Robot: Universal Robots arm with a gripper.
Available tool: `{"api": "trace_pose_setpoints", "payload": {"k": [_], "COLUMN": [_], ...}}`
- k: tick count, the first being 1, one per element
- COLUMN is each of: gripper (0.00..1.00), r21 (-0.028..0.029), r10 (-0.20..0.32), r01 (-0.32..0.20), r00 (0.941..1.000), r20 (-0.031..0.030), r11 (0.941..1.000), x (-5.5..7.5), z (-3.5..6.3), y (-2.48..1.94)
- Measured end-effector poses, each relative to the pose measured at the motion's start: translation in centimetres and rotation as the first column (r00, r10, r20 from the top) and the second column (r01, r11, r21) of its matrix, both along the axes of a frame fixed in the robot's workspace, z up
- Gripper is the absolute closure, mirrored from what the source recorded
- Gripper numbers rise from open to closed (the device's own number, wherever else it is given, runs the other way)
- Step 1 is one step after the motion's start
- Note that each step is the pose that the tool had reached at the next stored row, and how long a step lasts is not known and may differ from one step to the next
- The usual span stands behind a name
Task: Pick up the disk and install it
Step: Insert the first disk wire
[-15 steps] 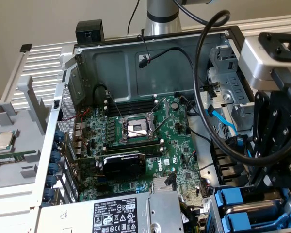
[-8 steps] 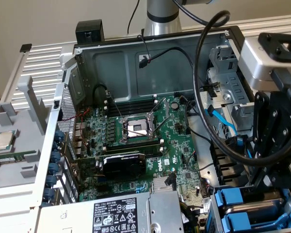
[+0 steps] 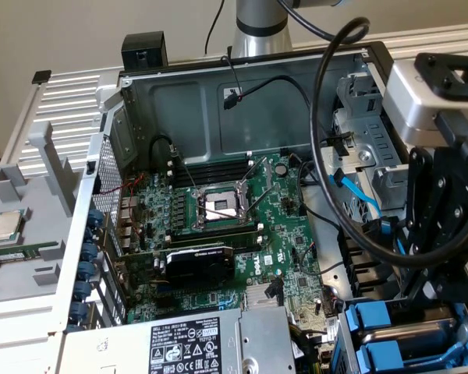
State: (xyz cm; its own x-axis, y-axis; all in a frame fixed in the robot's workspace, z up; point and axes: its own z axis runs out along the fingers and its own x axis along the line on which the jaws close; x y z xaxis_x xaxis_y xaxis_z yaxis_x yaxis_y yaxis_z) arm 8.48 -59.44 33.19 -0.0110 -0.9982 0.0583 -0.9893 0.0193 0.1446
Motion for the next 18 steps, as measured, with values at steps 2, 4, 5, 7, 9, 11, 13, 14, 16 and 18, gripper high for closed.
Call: {"api": "trace_pose_setpoints", "payload": {"k": [2,4,5,7,9,11,13,14,16,18], "gripper": [0.82,0.76,0.76,0.69,0.69,0.69,0.69,0.69,0.69,0.69], "r21": [0.0006,0.0003,0.0000,0.0002,0.0001,0.0000,0.0002,0.0001,0.0001,0.0001], "r10": [0.000,0.000,0.000,0.000,0.000,0.000,0.000,0.000,0.000,0.000], "r01": [0.000,0.000,0.000,0.000,0.000,0.000,0.000,0.000,0.000,0.000], "r00": [1.0000,1.0000,1.0000,1.0000,1.0000,1.0000,1.0000,1.0000,1.0000,1.0000], "r20": [0.0000,-0.0001,0.0000,0.0003,0.0007,0.0015,0.0027,0.0036,0.0052,0.0063], "r11": [1.0000,1.0000,1.0000,1.0000,1.0000,1.0000,1.0000,1.0000,1.0000,1.0000], "x": [0.0,0.0,0.0,-0.1,-0.1,-0.1,-0.1,-0.2,-0.2,-0.2], "z": [0.00,0.08,0.13,0.22,0.43,0.81,1.25,1.50,2.11,3.01], "y": [0.00,0.00,0.00,0.01,0.01,0.01,0.01,0.02,0.02,0.02]}}
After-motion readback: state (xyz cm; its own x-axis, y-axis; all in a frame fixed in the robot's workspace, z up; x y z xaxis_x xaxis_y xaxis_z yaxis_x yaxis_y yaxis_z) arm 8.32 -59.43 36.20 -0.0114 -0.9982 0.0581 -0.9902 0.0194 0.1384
